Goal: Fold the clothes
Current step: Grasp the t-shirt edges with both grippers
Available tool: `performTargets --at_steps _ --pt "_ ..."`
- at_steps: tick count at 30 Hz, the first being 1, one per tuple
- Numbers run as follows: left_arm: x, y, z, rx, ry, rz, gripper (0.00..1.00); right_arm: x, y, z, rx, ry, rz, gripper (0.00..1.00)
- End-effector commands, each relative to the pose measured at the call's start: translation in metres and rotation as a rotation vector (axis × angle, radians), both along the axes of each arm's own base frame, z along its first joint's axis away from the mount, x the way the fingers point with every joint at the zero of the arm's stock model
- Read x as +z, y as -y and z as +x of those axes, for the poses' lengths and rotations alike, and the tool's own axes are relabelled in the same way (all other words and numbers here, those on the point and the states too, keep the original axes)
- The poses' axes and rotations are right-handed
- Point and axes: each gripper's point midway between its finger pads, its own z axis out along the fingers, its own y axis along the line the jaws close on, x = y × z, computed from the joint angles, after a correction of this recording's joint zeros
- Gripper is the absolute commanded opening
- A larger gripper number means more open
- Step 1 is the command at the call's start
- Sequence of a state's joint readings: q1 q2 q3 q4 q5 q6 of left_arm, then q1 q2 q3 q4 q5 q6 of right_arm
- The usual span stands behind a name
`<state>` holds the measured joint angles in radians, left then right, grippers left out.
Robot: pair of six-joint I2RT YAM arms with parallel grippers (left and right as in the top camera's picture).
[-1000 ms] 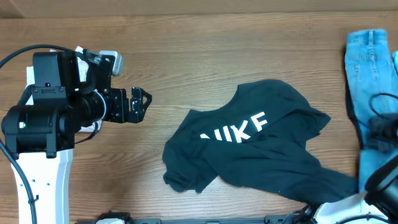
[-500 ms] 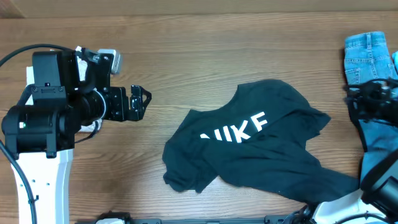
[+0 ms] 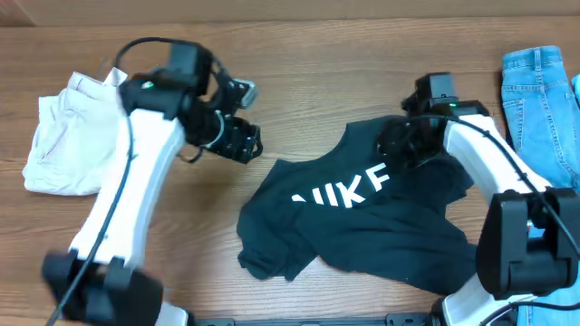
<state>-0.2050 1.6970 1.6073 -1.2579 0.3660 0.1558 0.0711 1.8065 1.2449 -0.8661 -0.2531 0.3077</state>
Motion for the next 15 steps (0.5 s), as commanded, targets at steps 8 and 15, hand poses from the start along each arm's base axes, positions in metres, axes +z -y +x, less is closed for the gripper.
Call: performTargets --at_steps 8,15 --pt "-0.124 0.051 0.037 -0.243 -0.079 0.07 0.64 0.008 0.019 -0.011 -0.036 -0.038 -0.053 0.62" --pt "-0.177 0.074 0.039 -0.34 -0.046 0.247 0.63 0.007 0.019 -0.015 -0.035 -0.056 -0.054 0.62"
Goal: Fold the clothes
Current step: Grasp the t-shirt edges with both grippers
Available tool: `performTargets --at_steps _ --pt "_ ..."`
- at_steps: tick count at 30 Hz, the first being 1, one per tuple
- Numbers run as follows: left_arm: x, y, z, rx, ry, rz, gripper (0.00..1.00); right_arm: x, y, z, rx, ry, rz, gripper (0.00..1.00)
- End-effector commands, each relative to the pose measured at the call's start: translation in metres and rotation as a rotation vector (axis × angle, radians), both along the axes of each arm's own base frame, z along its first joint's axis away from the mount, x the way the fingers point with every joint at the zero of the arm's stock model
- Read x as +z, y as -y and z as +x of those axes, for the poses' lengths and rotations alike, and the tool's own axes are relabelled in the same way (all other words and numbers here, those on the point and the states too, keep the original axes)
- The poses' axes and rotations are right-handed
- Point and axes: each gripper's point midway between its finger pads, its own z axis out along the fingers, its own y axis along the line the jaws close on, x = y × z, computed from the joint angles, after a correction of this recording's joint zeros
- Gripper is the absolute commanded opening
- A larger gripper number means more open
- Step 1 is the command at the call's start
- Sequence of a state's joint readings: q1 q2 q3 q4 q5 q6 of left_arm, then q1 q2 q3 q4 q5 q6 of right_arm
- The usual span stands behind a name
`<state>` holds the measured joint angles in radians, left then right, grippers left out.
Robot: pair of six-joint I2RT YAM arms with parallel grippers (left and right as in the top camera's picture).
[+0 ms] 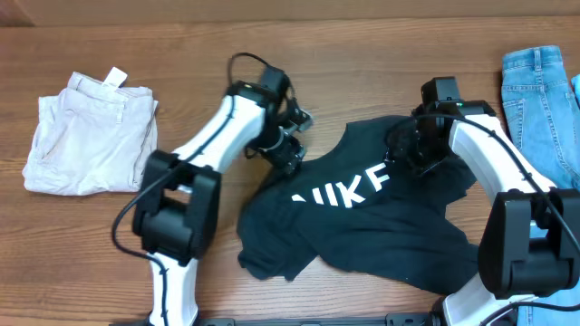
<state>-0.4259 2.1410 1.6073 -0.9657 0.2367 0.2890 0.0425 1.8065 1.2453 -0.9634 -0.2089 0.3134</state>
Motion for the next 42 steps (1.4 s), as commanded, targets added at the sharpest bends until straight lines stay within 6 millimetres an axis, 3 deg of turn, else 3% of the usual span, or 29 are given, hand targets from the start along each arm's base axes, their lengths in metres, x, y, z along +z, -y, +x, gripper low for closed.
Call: performTargets --at_steps 1,4,7,11,14,15,18,23,25,28,32,33,35,36,37,40,42 --pt "-0.016 -0.004 0.007 -0.007 0.02 0.07 0.61 0.012 0.001 0.005 0.006 0.037 -0.007 0.62" --pt "-0.017 -0.011 0.006 0.0 0.01 0.09 0.56 0.012 0.004 0.003 0.005 0.03 -0.025 0.62" --pt "-0.017 -0.017 0.007 0.011 0.007 0.103 0.04 0.012 0.004 0.003 0.004 0.029 -0.025 0.62" --pt "0.003 -0.077 0.038 0.306 0.091 0.319 0.04 0.011 0.004 0.003 0.004 0.029 -0.025 0.62" --pt "0.037 -0.139 0.056 0.581 0.121 0.418 0.04 0.011 0.004 0.003 0.004 0.029 -0.029 0.62" --pt "0.049 -0.171 0.059 0.712 0.116 0.452 0.04 0.011 0.004 0.003 0.005 0.029 -0.028 0.63" --pt "0.055 -0.221 0.051 0.856 0.054 0.48 0.04 0.011 0.004 0.003 0.004 0.03 -0.029 0.66" --pt "0.056 -0.26 0.036 0.932 -0.002 0.536 0.04 0.012 0.003 0.007 0.033 0.053 -0.024 0.77" --pt "0.055 -0.261 0.034 0.945 -0.027 0.505 0.04 0.018 -0.019 0.016 0.154 0.126 0.069 0.81" --pt "0.054 -0.257 0.034 0.899 -0.036 0.486 0.04 0.023 -0.034 0.035 0.198 0.222 0.091 0.81" --pt "0.057 -0.234 0.037 0.811 -0.054 0.384 0.15 0.015 -0.057 0.057 0.249 0.3 0.102 0.75" --pt "0.062 -0.224 0.039 0.786 -0.056 0.318 0.17 0.013 -0.068 0.061 0.272 0.316 0.128 0.66" --pt "0.079 -0.196 0.047 0.709 -0.044 0.143 0.22 0.014 -0.086 0.067 0.308 0.356 0.181 0.34" --pt "0.089 -0.18 0.051 0.669 -0.034 0.043 0.26 0.02 -0.098 0.077 0.33 0.415 0.206 0.11" --pt "0.101 -0.164 0.054 0.62 -0.02 -0.053 0.32 0.027 -0.103 0.086 0.328 0.463 0.212 0.04" --pt "0.13 -0.12 0.059 0.501 0.011 -0.273 0.56 0.062 -0.123 0.12 0.254 0.625 0.325 0.04" --pt "0.131 -0.105 0.059 0.445 0.022 -0.293 0.63 0.077 -0.131 0.126 0.265 0.665 0.386 0.04"
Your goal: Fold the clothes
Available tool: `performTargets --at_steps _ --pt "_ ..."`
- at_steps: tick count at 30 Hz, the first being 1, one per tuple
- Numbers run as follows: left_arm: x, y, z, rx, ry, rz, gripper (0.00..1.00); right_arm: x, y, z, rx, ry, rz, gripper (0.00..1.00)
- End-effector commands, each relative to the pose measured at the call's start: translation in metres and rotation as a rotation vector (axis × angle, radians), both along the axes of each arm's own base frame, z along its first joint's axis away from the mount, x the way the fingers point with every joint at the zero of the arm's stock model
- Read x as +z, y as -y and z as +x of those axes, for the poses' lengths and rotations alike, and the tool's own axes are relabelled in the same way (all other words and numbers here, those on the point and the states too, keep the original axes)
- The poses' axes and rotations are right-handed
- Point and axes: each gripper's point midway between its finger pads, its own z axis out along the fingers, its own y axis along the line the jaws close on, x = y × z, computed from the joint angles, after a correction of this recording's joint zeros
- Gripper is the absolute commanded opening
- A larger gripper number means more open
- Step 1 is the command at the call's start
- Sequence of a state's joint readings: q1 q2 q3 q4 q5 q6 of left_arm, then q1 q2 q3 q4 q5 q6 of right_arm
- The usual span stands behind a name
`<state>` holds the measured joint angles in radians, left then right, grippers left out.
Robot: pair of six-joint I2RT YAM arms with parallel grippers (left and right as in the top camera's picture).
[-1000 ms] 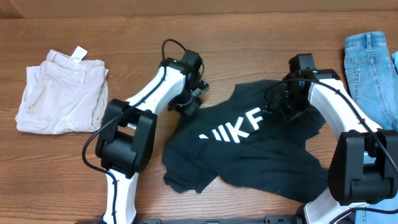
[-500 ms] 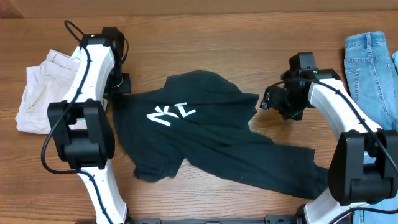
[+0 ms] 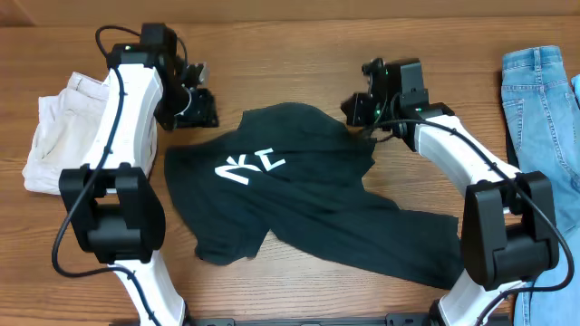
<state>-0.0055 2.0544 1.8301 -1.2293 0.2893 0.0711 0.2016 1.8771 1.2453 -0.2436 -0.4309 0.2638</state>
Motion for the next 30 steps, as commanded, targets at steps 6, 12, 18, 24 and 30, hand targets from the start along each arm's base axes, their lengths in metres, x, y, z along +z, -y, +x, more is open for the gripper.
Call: performTargets --at_steps 6,12,18,24,30 --pt "0.02 0.108 0.033 -0.398 0.295 -0.041 0.8 0.049 0.008 -0.002 0.07 -0.035 0.069 0.47" --pt "-0.03 0.12 0.078 -0.419 0.388 0.14 0.66 0.06 0.023 -0.065 0.139 -0.239 -0.016 0.63" --pt "-0.113 0.12 0.072 -0.481 0.259 0.151 0.52 0.051 0.048 -0.1 0.078 -0.379 -0.145 0.65" --pt "-0.116 0.107 0.09 -0.39 0.293 0.198 0.04 0.046 0.057 -0.101 0.053 -0.392 -0.199 0.66" --pt "-0.12 -0.067 0.1 0.546 0.126 0.288 0.04 0.044 0.057 -0.104 0.054 -0.408 -0.201 0.66"
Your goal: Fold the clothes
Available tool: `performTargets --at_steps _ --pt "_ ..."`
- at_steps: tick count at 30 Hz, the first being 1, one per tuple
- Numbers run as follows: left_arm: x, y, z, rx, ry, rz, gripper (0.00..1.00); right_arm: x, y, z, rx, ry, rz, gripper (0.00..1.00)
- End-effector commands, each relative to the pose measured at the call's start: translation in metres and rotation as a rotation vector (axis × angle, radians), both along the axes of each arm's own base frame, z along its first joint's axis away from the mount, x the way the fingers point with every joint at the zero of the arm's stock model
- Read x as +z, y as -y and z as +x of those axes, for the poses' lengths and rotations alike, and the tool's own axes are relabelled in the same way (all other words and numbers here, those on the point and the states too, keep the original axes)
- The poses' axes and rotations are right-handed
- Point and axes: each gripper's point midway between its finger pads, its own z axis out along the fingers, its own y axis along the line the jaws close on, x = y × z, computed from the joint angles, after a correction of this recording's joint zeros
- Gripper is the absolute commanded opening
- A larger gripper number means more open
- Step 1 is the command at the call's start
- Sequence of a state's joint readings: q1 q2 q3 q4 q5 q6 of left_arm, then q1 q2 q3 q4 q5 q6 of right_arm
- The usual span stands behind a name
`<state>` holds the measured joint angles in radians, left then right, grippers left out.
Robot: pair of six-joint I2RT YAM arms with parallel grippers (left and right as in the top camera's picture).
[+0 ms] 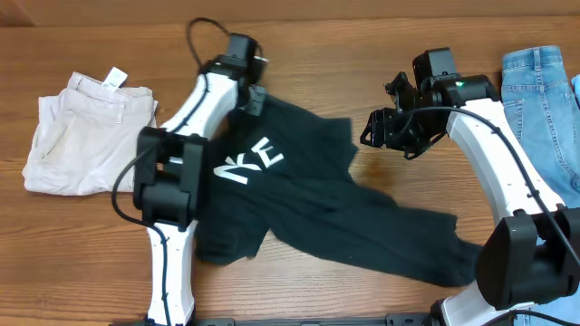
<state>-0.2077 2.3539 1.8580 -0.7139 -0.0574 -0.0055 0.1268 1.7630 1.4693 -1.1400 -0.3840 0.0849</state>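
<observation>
A black t-shirt (317, 208) with white lettering lies crumpled across the middle of the table, its lower part trailing to the front right. My left gripper (251, 97) is at the shirt's upper left edge, dark against the dark cloth, so its jaws are unreadable. My right gripper (373, 134) hovers just right of the shirt's upper right edge, apart from the cloth, with its fingers spread open and nothing between them.
Folded white trousers (86, 136) lie at the far left. Blue jeans (539, 95) lie at the far right edge. The left arm (181, 172) crosses the shirt's left side.
My left gripper has moved right, from beside the white trousers to the shirt's upper left edge. My right gripper has left the shirt's upper right edge and now stands open beside it.
The shirt first lay right of centre, with my right gripper on its upper edge and my left gripper off to the left. My left gripper then reached the shirt's left shoulder. Later the shirt lay further left and turned. Now the right gripper is off it.
</observation>
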Motion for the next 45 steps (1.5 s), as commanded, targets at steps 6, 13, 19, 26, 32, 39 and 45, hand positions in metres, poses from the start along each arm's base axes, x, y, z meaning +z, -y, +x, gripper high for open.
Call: performTargets --at_steps 6,13,19,26,32,39,45 --pt "0.001 -0.18 0.002 0.744 -0.046 -0.391 0.04 -0.002 0.034 0.006 -0.111 0.011 -0.199 0.81" --pt "0.043 -0.159 0.016 0.455 0.014 -0.392 0.04 -0.038 0.042 0.029 -0.201 0.004 -0.249 0.78" --pt "0.113 -0.114 0.019 0.189 0.068 -0.317 0.31 -0.075 0.072 0.019 -0.311 -0.081 -0.402 0.71" --pt "0.256 -0.096 -0.014 0.097 0.24 -0.296 0.55 -0.091 0.071 0.002 -0.255 -0.15 -0.408 0.54" --pt "0.339 -0.09 -0.081 0.083 0.329 -0.296 0.6 -0.125 0.053 -0.015 -0.317 -0.204 -0.294 0.31" --pt "0.331 -0.099 -0.138 0.14 0.178 -0.226 0.55 -0.096 0.05 -0.011 -0.309 -0.158 -0.268 0.09" --pt "0.313 -0.094 -0.17 0.121 0.028 -0.214 0.41 -0.029 0.057 -0.012 -0.318 -0.007 -0.266 0.04"
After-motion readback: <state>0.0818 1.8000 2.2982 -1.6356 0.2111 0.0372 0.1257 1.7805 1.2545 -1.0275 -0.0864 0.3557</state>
